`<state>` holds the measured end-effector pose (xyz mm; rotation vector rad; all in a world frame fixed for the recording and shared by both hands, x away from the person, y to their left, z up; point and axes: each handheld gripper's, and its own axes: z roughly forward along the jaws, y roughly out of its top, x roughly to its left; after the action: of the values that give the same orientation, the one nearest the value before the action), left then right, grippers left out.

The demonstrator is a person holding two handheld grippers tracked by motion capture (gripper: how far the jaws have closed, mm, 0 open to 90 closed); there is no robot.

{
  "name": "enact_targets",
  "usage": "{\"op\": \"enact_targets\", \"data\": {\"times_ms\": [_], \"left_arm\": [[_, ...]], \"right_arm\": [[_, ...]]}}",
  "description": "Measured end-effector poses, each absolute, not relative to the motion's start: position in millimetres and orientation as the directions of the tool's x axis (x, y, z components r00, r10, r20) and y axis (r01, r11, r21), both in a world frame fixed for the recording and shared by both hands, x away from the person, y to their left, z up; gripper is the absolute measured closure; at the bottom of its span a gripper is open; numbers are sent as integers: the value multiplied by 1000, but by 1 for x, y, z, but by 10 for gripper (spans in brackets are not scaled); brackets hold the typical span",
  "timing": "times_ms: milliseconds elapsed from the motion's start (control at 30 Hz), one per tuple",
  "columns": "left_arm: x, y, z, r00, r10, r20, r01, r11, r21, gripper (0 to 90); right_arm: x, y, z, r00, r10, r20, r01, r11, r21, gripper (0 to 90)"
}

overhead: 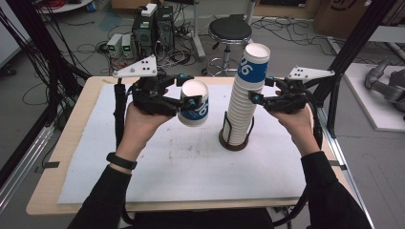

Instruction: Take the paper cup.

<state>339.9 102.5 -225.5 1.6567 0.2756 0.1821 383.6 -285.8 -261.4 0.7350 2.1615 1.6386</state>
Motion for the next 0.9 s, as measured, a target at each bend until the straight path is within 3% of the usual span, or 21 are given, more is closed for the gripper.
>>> {"op": "enact_targets", "data": {"times_ms": [900], "left_arm": [[331,113,-272,954,293,-61,103,-130,986,297]], "right_arm": [[376,-291,-262,-815,578,46,184,182,966,186]]}}
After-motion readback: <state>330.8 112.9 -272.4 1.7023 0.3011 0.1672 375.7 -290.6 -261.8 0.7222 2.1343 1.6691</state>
